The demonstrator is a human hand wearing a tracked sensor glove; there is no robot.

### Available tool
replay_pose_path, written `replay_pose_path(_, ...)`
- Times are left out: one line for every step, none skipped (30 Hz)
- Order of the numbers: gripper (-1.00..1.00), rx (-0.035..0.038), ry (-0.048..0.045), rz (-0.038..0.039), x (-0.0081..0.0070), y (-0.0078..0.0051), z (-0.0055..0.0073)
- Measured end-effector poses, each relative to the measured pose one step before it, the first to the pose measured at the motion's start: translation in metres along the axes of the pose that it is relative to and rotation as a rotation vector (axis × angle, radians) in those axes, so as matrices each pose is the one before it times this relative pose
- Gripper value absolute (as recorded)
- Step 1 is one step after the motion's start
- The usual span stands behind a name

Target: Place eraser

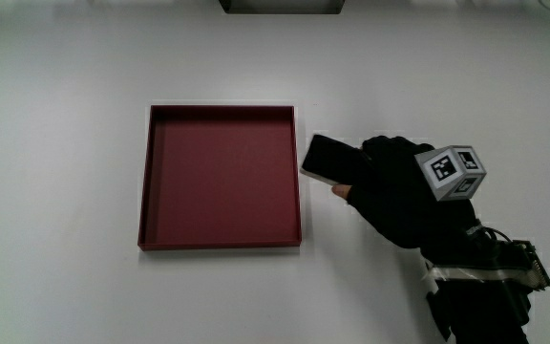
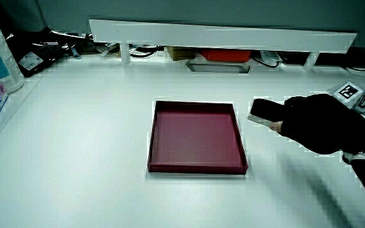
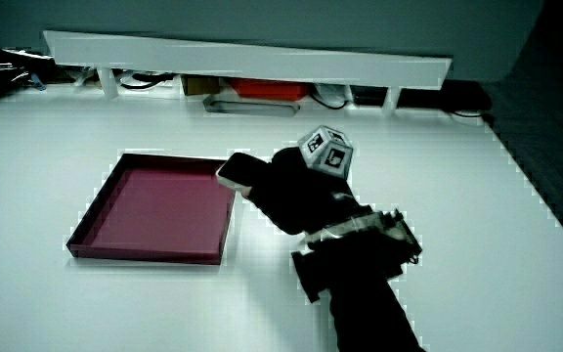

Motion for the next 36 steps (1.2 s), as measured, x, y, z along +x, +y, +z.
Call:
replay_pose_path(0.0,-0.00653,0.00305,-0.008,0.00434,0.00095,-0.00112)
replay_pose_path(0.0,-0.0001,-0.00973,-0.02236,0.00554,0.00146,-0.00214)
replay_pose_path(0.0,0.00098,-0.00156,-0.00987,0.00498,0.00155,-0.00152)
replay_pose_path(0.0,-0.00654,-0.00245,-0.01212,0.00218,0.00057,-0.00012)
replay_pose_path(0.0,-0.01423,0.00732,-0.01409,0.00915,0.00342,-0.00436)
replay_pose_path(0.0,-0.00401,0.00565,-0.01409,0.00463,0.00119,-0.0013)
replay_pose_path(0.0,-0.00378,-0.00366,-0.01471,0.00669,0.00229,-0.00266)
replay_pose_path(0.0,-0.0027,0.0118,-0.00874,0.00335,0.00079,-0.0011)
replay_pose_path(0.0,-0.00132,0.00081,-0.00575,0.00265,0.00035,-0.00109)
replay_pose_path(0.0,-0.0011,-0.00855,-0.0219,0.0071,0.00292,-0.00341)
replay_pose_path(0.0,0.00546,0.01616,0.00136,0.00086,-0.00069,-0.00027)
replay_pose_path(0.0,-0.00038,-0.01123,-0.02217,0.00806,0.00404,-0.00521)
replay_pose_path(0.0,-0.01423,0.00534,0.00167,0.00142,0.00132,-0.00254)
replay_pose_path(0.0,-0.00936,-0.00572,-0.00205,-0.00082,0.00015,-0.00141)
replay_pose_path(0.0,-0.00627,0.00158,-0.01127,0.00482,0.00249,-0.00428)
replay_pose_path(0.0,-0.00137,-0.00325,-0.01748,0.00618,0.0031,-0.00454)
replay_pose_path(0.0,-0.0167,0.00533,0.00005,0.00159,0.00065,-0.00216)
replay_pose_path(0.0,-0.00169,0.00587,-0.00802,0.00272,0.00037,-0.00247)
replay_pose_path(0.0,0.00212,0.00201,-0.00377,0.00486,0.00188,-0.00355)
replay_pose_path(0.0,0.00432,0.01464,0.00184,0.00036,-0.00079,-0.00064)
replay_pose_path(0.0,0.00782,-0.00367,-0.00222,0.00313,0.00072,-0.00196)
replay_pose_path(0.0,0.01155,-0.0026,0.00558,-0.00044,-0.00122,0.00027)
replay_pose_path(0.0,0.00907,-0.00034,0.01466,0.00052,-0.00004,-0.00093)
replay_pose_path(0.0,0.00637,-0.01121,0.00304,-0.00287,-0.00152,-0.00008)
replay_pose_path(0.0,0.01013,0.01946,-0.00304,0.00293,0.00051,-0.00152)
replay_pose_path(0.0,-0.00049,-0.00566,-0.00372,0.00276,0.00046,-0.00119)
replay_pose_path(0.0,0.00496,0.00111,-0.00339,0.00121,0.00034,-0.00061)
replay_pose_path(0.0,-0.00191,-0.00662,-0.00847,-0.00157,-0.00073,0.00048)
replay_pose_path(-0.04,0.00158,-0.01627,0.00125,-0.00078,0.00018,0.00024)
replay_pose_path(-0.07,-0.00353,0.01067,0.00474,-0.00285,-0.00116,0.00166)
replay_pose_path(-0.11,-0.00167,-0.00323,-0.00136,0.00061,0.00042,-0.00044)
replay_pose_path(-0.14,-0.00539,0.00609,-0.00281,-0.00014,-0.00027,-0.00006)
replay_pose_path(-0.18,0.00003,0.0022,-0.00971,0.00511,0.00247,-0.00314)
replay_pose_path(-0.21,-0.00303,0.00458,0.00473,-0.00161,-0.00118,0.00086)
replay_pose_path(-0.25,0.00379,-0.00187,0.00272,-0.00097,-0.00067,0.00066)
replay_pose_path(-0.29,-0.00305,0.00274,0.00286,0.00025,-0.00001,-0.00007)
